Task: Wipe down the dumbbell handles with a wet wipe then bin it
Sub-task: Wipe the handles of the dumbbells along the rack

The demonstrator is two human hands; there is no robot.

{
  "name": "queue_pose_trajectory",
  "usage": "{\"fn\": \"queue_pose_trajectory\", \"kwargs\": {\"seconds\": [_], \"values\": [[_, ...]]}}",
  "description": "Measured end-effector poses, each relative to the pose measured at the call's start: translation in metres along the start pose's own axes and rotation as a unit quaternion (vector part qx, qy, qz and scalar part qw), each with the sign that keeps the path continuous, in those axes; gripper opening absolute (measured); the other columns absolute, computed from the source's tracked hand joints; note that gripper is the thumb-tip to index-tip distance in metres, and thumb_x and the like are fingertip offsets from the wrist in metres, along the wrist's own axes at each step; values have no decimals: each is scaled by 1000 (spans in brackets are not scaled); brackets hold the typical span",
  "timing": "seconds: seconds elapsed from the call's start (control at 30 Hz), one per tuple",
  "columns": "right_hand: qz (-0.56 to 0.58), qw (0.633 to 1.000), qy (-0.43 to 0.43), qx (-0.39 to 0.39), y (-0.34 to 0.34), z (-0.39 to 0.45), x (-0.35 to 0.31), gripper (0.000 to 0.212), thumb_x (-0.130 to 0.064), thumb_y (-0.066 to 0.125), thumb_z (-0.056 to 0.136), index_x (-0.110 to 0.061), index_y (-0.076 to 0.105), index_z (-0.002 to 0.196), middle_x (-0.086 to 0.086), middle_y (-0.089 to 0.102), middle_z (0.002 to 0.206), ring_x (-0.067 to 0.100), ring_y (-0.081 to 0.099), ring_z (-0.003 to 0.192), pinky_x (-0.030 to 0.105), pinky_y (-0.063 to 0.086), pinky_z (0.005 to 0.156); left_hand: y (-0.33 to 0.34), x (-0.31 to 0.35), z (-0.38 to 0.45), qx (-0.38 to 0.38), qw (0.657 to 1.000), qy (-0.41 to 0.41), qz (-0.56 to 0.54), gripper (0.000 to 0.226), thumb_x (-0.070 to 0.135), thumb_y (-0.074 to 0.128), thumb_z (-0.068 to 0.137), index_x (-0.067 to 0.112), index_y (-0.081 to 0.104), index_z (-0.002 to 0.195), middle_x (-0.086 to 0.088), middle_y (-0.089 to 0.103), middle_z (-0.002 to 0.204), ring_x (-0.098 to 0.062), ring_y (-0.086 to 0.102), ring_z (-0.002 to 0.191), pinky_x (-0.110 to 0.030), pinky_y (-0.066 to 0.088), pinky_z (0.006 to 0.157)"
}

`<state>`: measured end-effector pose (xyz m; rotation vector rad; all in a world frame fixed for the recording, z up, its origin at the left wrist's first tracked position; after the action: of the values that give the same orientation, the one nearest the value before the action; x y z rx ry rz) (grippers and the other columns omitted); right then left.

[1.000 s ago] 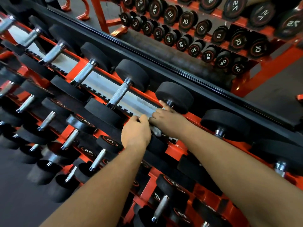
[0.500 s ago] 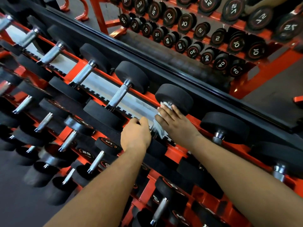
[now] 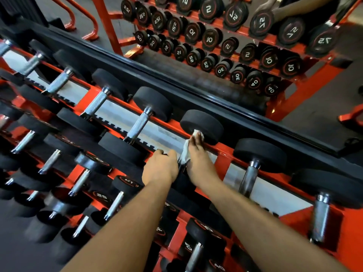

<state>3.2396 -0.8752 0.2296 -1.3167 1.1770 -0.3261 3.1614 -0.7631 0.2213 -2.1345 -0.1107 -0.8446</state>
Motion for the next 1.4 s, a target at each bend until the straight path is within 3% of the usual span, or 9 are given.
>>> {"fn": "queue_pose_trajectory", "kwargs": {"seconds": [0.13, 0.23, 0.37, 0.63, 0.73, 0.83, 1.03, 1.2, 1.4], "values": [[362, 917, 156, 50, 10, -8, -4, 53, -19, 58, 94, -25, 43, 144, 1, 57, 135, 19, 58, 118, 34, 49, 98, -1, 1, 0, -8, 1000, 19, 12, 48, 49, 40, 100, 20, 61, 131, -11, 67, 127, -31, 59, 115, -37, 39, 85], [577, 777, 250, 36, 17, 1, 1, 25, -12, 66, 87, -20, 60, 110, 4, 67, 99, 19, 65, 88, 33, 53, 74, -1, 1, -3, 1, 1000, 29, 3, 48, 48, 40, 100, 19, 62, 131, -12, 68, 124, -30, 58, 105, -35, 36, 81], [692, 658, 294, 27, 13, 30, 21, 9, -12, 72, 85, -7, 71, 92, 13, 71, 98, 28, 66, 87, 39, 54, 84, -2, 1, -3, 12, 1000, 24, -14, 48, 47, 41, 98, 24, 62, 134, -10, 68, 122, -28, 54, 99, -36, 36, 82], [703, 634, 320, 36, 24, 37, 31, 21, -17, 73, 85, -5, 71, 102, 13, 74, 96, 25, 69, 83, 37, 58, 79, -2, -4, -1, 9, 1000, 15, -22, 39, 46, 41, 96, 26, 68, 115, -2, 65, 102, -25, 55, 93, -38, 42, 80], [669, 660, 342, 21, 24, 47, 30, 25, -21, 78, 81, -5, 72, 99, 11, 73, 91, 23, 68, 73, 33, 57, 71, 0, -4, 0, 9, 999, 21, -24, 36, 46, 41, 94, 24, 68, 103, -4, 68, 100, -27, 58, 91, -39, 46, 80], [625, 691, 361, -41, 23, 58, 24, 35, -37, 79, 81, -5, 73, 96, 13, 71, 92, 28, 66, 77, 43, 57, 90, 0, -4, -1, 5, 999, 22, -26, 36, 46, 40, 92, 24, 68, 98, -4, 67, 92, -27, 59, 88, -39, 46, 77], [723, 613, 320, 9, 37, 55, 43, 49, -28, 82, 69, -2, 72, 109, 11, 75, 103, 25, 71, 95, 40, 56, 91, -1, -4, 0, 14, 999, 18, -26, 32, 43, 42, 93, 21, 63, 83, -1, 64, 81, -20, 55, 75, -36, 38, 67], [618, 697, 360, -56, 32, 67, 27, 40, -38, 83, 74, -6, 74, 95, 15, 73, 91, 31, 68, 82, 47, 55, 95, -1, -4, 0, 15, 999, 24, -26, 34, 44, 42, 93, 19, 63, 81, -3, 65, 82, -22, 57, 78, -37, 41, 68], [698, 641, 318, -13, 39, 56, 41, 37, -23, 82, 77, -2, 73, 106, 14, 75, 105, 28, 70, 99, 44, 54, 98, -1, -3, 1, 17, 999, 25, -24, 35, 43, 42, 93, 18, 61, 77, -3, 64, 80, -23, 57, 77, -37, 42, 69]]}}
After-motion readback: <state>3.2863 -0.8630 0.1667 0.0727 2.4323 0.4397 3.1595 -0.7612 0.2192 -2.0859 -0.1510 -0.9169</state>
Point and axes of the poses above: each hand's wrist, its own z-axis towards the middle knuckle, its own y-axis out of the palm, x = y × z, the point moved 6 cm from there along z, towards the middle knuckle
